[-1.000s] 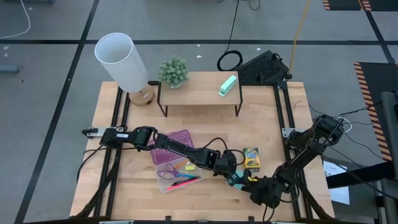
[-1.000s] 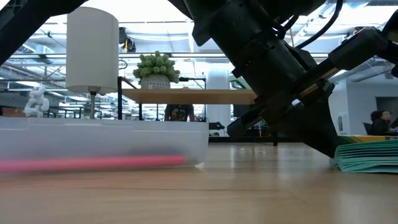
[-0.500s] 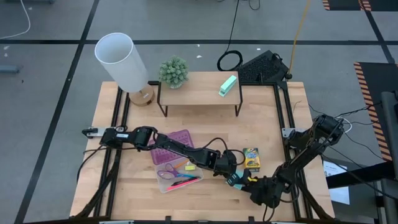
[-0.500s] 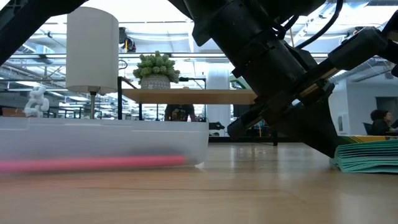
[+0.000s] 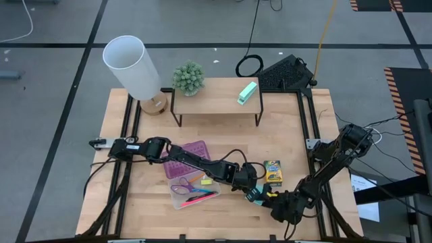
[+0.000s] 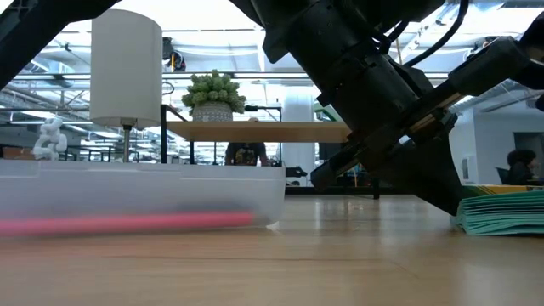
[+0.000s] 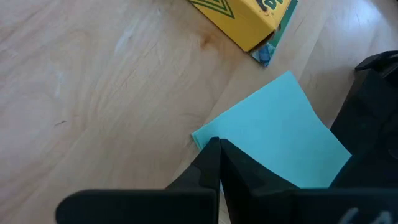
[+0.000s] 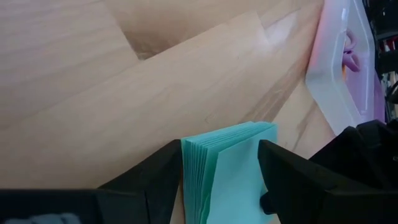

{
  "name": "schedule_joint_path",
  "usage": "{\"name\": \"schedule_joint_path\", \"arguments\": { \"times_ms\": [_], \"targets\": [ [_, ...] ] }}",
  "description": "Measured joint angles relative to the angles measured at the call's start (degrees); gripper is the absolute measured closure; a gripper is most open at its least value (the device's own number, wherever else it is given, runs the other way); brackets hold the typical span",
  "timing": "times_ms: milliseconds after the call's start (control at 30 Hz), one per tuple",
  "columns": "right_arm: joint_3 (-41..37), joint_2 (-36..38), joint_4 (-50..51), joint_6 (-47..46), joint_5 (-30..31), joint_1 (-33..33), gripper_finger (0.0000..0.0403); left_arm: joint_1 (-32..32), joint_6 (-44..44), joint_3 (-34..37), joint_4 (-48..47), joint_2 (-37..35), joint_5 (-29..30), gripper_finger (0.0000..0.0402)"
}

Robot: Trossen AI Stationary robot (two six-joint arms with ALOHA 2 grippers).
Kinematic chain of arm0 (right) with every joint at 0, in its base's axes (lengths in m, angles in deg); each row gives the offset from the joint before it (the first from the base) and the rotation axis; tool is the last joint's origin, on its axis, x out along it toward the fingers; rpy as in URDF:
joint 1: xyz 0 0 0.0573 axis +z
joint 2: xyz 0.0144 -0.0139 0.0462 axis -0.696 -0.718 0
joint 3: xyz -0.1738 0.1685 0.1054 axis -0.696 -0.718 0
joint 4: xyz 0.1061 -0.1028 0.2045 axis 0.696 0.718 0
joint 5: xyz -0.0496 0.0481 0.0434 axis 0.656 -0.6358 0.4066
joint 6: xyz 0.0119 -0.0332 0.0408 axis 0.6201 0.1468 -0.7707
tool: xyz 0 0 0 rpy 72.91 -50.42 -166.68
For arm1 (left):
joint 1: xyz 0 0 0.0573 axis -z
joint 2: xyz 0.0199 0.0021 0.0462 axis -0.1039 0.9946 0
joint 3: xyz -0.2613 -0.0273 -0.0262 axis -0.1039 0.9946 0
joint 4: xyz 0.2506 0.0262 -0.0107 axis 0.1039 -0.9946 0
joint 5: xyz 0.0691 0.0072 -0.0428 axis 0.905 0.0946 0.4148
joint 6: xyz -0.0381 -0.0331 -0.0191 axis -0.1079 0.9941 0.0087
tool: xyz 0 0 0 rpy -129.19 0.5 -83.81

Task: Pack school essentials
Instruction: Put the blue notes into the transparent box

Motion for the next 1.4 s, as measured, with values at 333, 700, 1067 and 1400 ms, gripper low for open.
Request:
{"name": "schedule_joint_path", "arguments": {
  "times_ms": [333,700,1067,1400],
  "targets": [
    [0.0,-0.03,-0.03,-1.35,0.07,-0.57,0.0193,0.0,-0.02,0.0,0.0,0.0,0.0,0.0392],
    [0.09,0.02,4.0,-6.45,0.96,0.57,0.0194,0.0,-1.15,0.0,0.08,0.0,0.02,0.0392],
    [0.05,0.02,5.2,-5.02,2.03,0.52,0.0213,0.0,-1.38,0.09,0.63,0.0,0.05,0.0392],
    [-0.07,0.0,2.93,-5.01,2.95,0.5,0.0255,-0.04,-1.49,0.09,0.98,0.07,0.26,0.0392]
  ]
}}
